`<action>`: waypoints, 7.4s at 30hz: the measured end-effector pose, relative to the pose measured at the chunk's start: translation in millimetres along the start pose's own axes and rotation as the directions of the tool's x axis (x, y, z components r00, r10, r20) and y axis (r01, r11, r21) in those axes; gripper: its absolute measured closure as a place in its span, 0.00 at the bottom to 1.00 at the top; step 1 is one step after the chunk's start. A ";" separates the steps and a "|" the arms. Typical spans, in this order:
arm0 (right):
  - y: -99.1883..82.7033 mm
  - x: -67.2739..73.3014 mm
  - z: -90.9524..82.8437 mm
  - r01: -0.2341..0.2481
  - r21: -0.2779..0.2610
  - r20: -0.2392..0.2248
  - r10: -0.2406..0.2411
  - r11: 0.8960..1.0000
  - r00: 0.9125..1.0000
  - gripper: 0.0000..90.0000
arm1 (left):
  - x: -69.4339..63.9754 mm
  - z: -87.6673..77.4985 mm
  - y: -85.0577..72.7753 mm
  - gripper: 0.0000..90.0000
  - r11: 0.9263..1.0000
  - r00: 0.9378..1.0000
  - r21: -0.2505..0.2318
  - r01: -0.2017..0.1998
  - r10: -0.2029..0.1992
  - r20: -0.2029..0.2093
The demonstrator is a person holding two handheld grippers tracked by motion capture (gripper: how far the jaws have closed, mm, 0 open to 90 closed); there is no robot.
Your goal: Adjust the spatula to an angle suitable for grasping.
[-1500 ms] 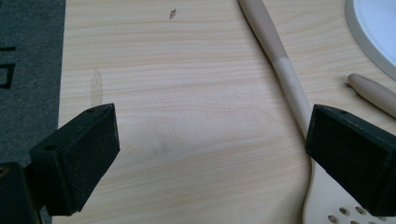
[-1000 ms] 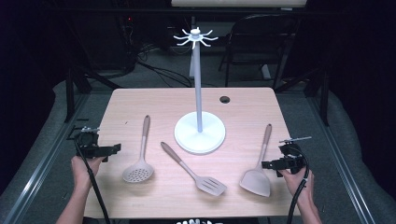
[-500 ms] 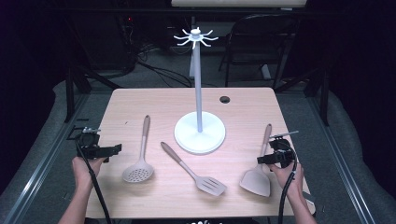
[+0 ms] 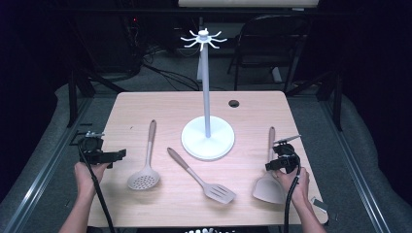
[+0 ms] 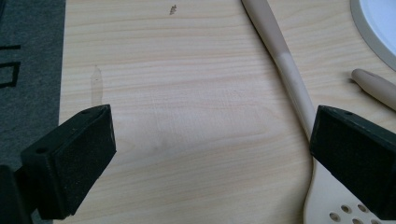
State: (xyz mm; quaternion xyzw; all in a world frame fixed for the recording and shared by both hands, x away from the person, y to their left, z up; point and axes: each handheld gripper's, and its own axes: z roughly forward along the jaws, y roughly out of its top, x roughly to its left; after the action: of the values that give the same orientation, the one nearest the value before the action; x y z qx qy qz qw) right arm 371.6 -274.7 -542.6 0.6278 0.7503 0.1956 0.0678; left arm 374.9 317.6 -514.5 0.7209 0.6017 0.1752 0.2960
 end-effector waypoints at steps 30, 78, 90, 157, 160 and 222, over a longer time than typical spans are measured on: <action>-3.1 -5.6 -8.6 0.049 0.093 0.011 -0.051 0.994 0.999 0.84 | 6.3 -3.3 -3.8 0.01 1.000 1.000 0.012 0.000 0.000 0.020; 23.5 -6.5 5.3 0.067 -0.003 -0.024 -0.067 0.998 0.997 0.87 | -15.8 -0.8 1.9 0.00 0.996 0.996 0.020 -0.090 0.090 -0.002; 22.6 13.4 -25.8 0.128 -0.128 -0.044 -0.135 0.983 0.990 0.87 | -18.8 -2.8 2.6 0.00 0.996 0.995 0.001 -0.095 0.095 0.011; 27.5 97.6 -89.0 0.379 -0.427 -0.024 -0.429 0.821 0.903 0.87 | -40.7 -13.8 10.0 0.00 0.986 0.988 -0.095 -0.135 0.141 0.056; 31.8 103.7 -91.0 0.386 -0.446 -0.023 -0.442 0.807 0.897 0.87 | -43.0 -13.2 10.6 0.00 0.986 0.988 -0.096 -0.134 0.140 0.058; 54.3 155.0 -75.5 0.438 -0.508 -0.028 -0.522 0.742 0.853 0.87 | -214.6 -15.7 87.2 0.20 0.904 0.803 -0.370 -0.217 0.380 0.459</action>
State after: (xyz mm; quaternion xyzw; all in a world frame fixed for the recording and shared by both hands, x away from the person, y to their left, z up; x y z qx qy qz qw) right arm 363.7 -133.0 -430.7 0.3567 0.8163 0.4044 0.2071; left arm 385.9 103.8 -424.7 0.7741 0.3427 0.1075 0.5213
